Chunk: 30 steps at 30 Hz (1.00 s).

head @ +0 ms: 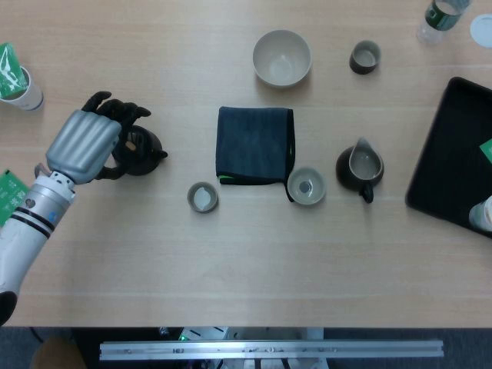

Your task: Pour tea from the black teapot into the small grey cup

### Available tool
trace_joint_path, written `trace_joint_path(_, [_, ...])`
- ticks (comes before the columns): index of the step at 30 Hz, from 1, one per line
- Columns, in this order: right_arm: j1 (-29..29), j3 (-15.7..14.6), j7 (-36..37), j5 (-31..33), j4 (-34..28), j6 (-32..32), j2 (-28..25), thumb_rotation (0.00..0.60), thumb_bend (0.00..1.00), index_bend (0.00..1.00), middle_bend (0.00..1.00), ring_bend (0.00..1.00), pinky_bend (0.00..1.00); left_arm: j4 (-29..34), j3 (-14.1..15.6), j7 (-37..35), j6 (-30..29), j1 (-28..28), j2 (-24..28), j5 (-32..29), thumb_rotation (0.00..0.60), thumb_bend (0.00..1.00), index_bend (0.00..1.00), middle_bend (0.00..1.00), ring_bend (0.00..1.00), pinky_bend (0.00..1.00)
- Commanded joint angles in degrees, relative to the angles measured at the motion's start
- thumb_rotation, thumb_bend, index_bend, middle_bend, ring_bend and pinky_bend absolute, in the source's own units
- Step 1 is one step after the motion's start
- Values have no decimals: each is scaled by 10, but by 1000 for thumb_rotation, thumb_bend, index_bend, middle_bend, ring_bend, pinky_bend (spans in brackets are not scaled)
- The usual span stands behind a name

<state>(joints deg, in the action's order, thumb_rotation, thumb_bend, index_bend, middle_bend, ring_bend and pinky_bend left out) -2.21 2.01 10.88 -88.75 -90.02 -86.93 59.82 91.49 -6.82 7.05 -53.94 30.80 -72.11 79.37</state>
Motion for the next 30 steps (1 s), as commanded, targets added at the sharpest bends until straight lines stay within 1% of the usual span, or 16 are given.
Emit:
trace_joint_path(1, [1,0,1,0,1,0,0,600,110,316,347,225,286,-10,3,3,6,6,-12,-7,578,330,172,216,174,110])
trace_joint_path(6, [2,-1,4,1,4,0,1,600,110,317,347,224,286,-37,4,12,8,17,-36,-14,579,331,174,215,174,110])
trace_joint_path(10, [4,-1,5,1,5,-2,1,600,110,317,347,225,286,-57,4,12,21,29,-52,-24,579,330,184,217,174,110])
trace_joint_path(14, [7,-2,6,3,6,-3,0,600,111,316,347,225,286,-73,8,18,32,37,-64,-32,582,330,201,240,174,110])
trace_joint_path(19, [8,-1,6,4,6,-4,-1,600,111,316,347,224,286,-94,11,26,34,43,-78,-40,582,331,271,304,187,110])
trace_joint_path(23, [8,-1,6,5,6,-3,-1,600,110,316,347,224,286,-112,12,33,29,47,-90,-40,579,331,346,377,241,110])
trace_joint_path(30, [9,-1,7,6,8,-2,-1,600,111,316,347,224,286,-135,16,45,29,52,-103,-46,582,331,377,449,297,110])
